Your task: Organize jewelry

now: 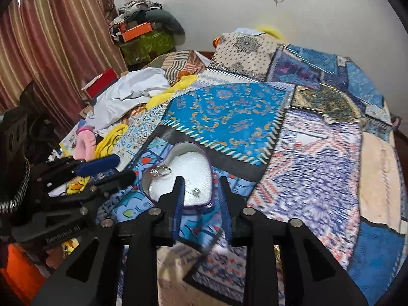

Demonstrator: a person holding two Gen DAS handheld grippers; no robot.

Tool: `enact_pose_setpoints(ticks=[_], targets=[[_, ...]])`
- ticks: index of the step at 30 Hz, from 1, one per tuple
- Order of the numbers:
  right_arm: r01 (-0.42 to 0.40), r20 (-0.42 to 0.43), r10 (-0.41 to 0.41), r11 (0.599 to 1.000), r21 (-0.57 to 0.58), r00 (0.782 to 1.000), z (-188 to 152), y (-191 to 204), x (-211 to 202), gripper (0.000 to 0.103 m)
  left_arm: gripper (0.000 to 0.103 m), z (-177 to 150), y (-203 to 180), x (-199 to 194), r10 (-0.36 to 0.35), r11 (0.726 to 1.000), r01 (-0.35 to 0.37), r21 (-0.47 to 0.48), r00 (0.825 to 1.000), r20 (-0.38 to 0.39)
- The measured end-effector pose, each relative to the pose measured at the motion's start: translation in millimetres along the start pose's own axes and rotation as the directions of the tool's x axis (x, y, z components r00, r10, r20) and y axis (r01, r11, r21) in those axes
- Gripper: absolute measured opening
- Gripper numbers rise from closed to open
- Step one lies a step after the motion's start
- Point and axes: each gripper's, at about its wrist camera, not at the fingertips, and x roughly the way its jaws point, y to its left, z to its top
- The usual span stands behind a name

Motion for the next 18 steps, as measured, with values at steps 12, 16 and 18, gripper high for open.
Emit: enact_pose_setpoints(ticks=[12, 16, 18], targets=[[0.088, 0.083, -0.089, 0.996, 0.012, 0.993, -25, -24, -50, 0.040, 0.053, 5, -39, -17, -0.011, 0.999, 0.011, 0.048, 1.000, 0.015], [0.118, 0.107, -0.122, 0.992, 0.047, 0.987, -35, -40, -68, 0.040, 0.054, 9, -58, -15, -0.033, 0.997, 0.032, 0.071, 0.999, 0.013], [0.134, 0.115, -0.141, 0.988, 0.071, 0.983, -43, -52, -78, 0.040, 0.054, 10, -72, -10, -0.046, 0.995, 0.045, 0.087, 0.999, 0.008]])
